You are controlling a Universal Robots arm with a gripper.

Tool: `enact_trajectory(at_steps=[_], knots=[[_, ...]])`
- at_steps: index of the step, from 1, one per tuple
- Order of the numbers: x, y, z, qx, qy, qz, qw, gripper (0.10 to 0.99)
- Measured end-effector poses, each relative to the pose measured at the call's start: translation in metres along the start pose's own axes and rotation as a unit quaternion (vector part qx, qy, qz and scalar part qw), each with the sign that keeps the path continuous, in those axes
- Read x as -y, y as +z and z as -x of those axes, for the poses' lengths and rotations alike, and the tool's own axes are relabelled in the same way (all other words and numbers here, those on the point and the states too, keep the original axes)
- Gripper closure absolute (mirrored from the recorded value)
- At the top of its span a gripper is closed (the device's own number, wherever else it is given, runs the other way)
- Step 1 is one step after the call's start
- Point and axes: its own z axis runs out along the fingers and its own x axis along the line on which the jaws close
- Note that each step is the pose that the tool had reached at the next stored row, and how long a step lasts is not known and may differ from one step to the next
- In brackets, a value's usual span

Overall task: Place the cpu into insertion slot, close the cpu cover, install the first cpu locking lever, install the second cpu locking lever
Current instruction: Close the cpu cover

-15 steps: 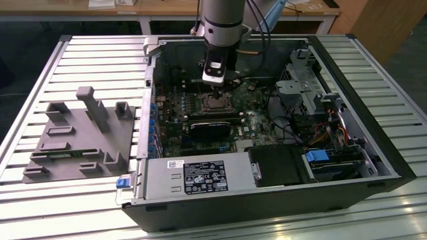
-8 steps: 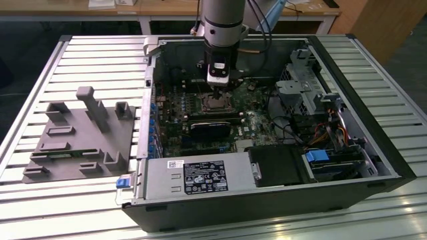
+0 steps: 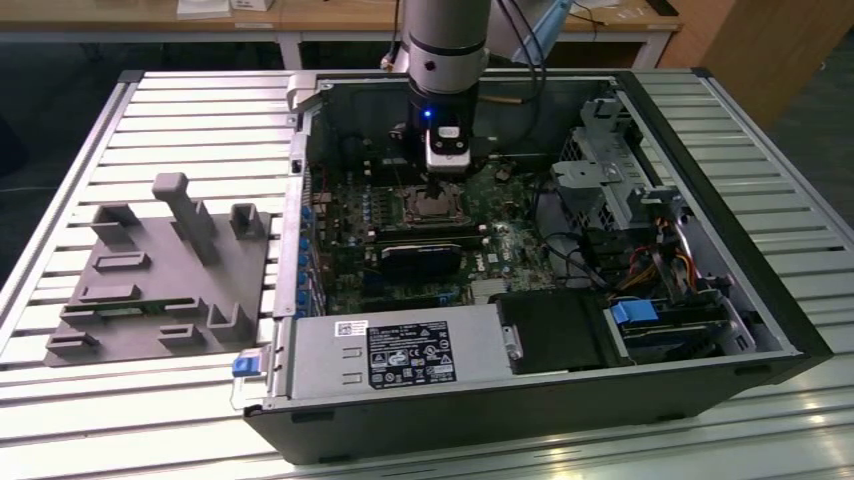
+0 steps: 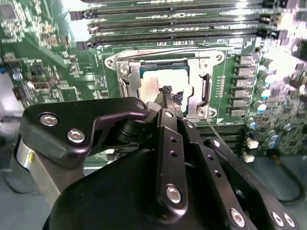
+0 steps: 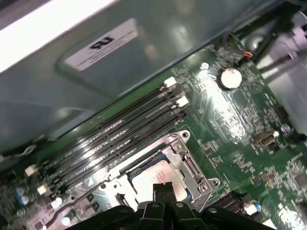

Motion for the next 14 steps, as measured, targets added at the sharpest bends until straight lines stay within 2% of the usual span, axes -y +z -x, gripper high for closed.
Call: enact_trajectory(at_steps=[4,7,10,14], knots=[[0.0,0.0001,0.0,-0.0008,-0.037,0.0003,0.9993,0.984],[0.0,0.0002,0.0,-0.0014,-0.063,0.0004,0.998,0.984],[0.0,0.0003,0.0,-0.002,-0.091,0.0006,0.9958,0.984],[0.0,0.0003,0.0,-0.0027,-0.126,0.0008,0.9921,0.984]])
